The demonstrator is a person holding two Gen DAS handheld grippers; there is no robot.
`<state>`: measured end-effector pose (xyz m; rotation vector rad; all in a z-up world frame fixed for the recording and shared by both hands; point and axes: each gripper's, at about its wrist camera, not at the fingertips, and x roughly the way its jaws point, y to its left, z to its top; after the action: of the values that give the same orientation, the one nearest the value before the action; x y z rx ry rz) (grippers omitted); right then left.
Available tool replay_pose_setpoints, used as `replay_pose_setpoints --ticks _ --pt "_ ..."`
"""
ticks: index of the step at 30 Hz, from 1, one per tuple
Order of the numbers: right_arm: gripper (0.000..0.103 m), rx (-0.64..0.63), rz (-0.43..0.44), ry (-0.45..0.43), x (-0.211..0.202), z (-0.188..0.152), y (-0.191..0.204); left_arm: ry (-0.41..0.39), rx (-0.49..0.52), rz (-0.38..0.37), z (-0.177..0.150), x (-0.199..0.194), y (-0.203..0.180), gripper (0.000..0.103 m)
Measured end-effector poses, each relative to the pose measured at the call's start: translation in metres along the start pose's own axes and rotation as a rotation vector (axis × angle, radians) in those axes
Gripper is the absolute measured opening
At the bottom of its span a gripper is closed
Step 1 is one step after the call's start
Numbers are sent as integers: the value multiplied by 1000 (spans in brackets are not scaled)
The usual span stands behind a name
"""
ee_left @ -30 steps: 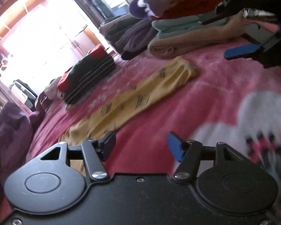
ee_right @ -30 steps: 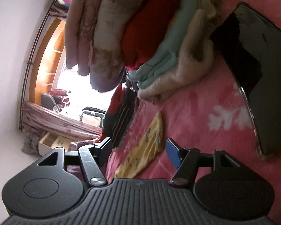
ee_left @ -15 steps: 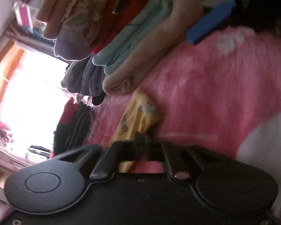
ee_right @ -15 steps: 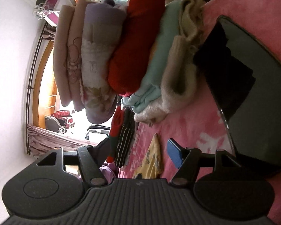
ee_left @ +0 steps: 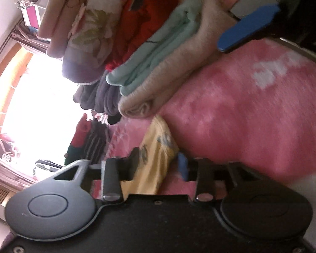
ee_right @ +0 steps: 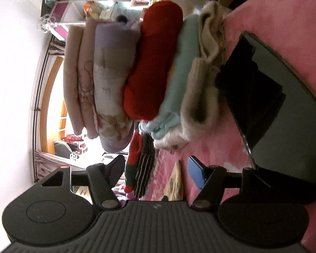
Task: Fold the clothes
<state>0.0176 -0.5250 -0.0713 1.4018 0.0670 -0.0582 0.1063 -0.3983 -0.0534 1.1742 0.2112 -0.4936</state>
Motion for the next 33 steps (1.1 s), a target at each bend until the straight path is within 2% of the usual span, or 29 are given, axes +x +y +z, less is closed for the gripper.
replay_pose_setpoints --ticks 7,10,16,18,20,22,25,28,31,33 --pt "67 17 1 -49 -8 7 -3 51 32 21 19 19 0 45" --pt "67 20 -4 -67 -10 9 -4 86 21 22 24 30 4 37" --pt "67 17 -19 -63 -8 9 -6 194 -79 -60 38 55 27 36" --pt "67 2 -22 -55 -6 8 -5 212 -113 -103 41 59 35 8" --pt "67 -24 -26 -43 -3 6 -4 215 -185 -123 39 58 45 5" --pt "67 -44 -27 -29 -1 3 -2 208 -314 -140 33 56 62 5" --pt "67 -73 -25 -5 2 -1 2 183 -607 -193 11 54 101 5" --pt "67 -86 -9 51 8 -7 5 133 -994 -270 -37 49 149 5" --pt "68 -104 1 137 19 -16 8 36 -1249 -275 -86 40 187 5" --pt "68 -141 8 209 28 -26 13 9 -1380 -254 -123 31 204 5"
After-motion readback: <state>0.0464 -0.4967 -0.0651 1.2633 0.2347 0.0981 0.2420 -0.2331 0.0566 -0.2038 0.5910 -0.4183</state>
